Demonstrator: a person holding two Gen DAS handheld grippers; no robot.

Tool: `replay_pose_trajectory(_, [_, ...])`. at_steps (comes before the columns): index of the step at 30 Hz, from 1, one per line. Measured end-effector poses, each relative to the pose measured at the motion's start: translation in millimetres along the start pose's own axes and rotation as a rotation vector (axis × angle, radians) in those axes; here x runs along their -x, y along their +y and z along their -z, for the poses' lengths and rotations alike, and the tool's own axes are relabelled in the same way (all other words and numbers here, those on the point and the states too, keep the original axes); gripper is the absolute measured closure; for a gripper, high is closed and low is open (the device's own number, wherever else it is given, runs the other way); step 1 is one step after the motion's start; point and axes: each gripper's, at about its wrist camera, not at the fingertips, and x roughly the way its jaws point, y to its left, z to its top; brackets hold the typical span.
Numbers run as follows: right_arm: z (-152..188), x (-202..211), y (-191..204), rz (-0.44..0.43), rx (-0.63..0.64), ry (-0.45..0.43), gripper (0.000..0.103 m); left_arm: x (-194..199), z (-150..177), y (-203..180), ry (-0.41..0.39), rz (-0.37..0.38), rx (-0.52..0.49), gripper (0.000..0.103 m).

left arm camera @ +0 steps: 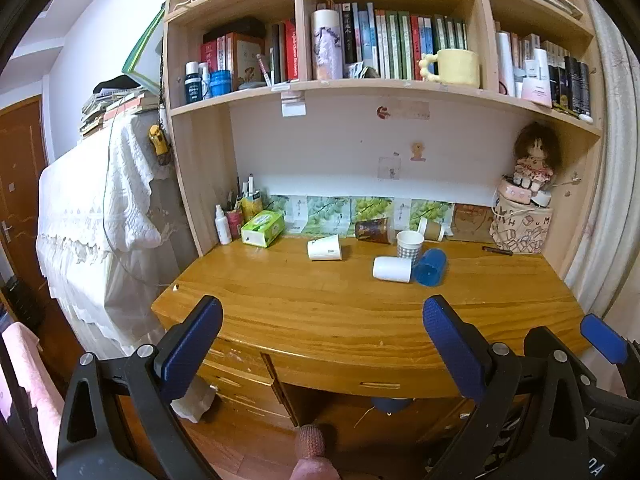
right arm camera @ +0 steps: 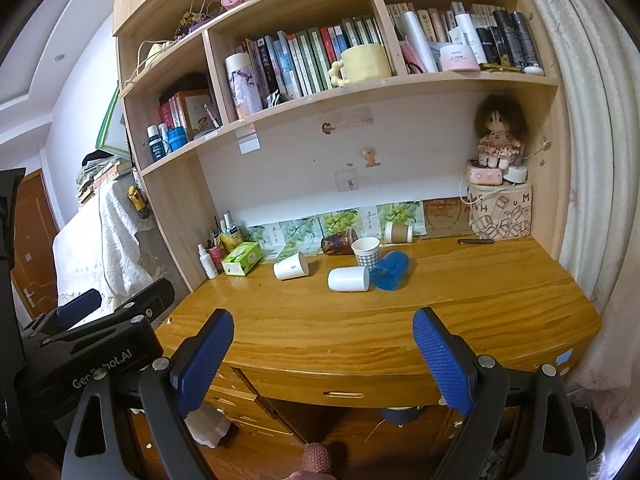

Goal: Flip cup upright
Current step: 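Move the left tool toward the panda-print paper cup lying on its side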

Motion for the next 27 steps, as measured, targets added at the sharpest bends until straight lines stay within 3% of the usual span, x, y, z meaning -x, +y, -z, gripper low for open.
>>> replay_pose_trajectory(12, [0.5,-20.6,1.3,-0.014,-0.003,0.048,0.011,-23.4,1.6,5.1,0.059,-0.003,0.016,0.002])
replay_pose_trajectory(27, [-14.0,-68.5,2.1,-0.002,0.018,0.108,0.011,-80.3,-14.4,7.4,0.135,0.008,0.042,0.002])
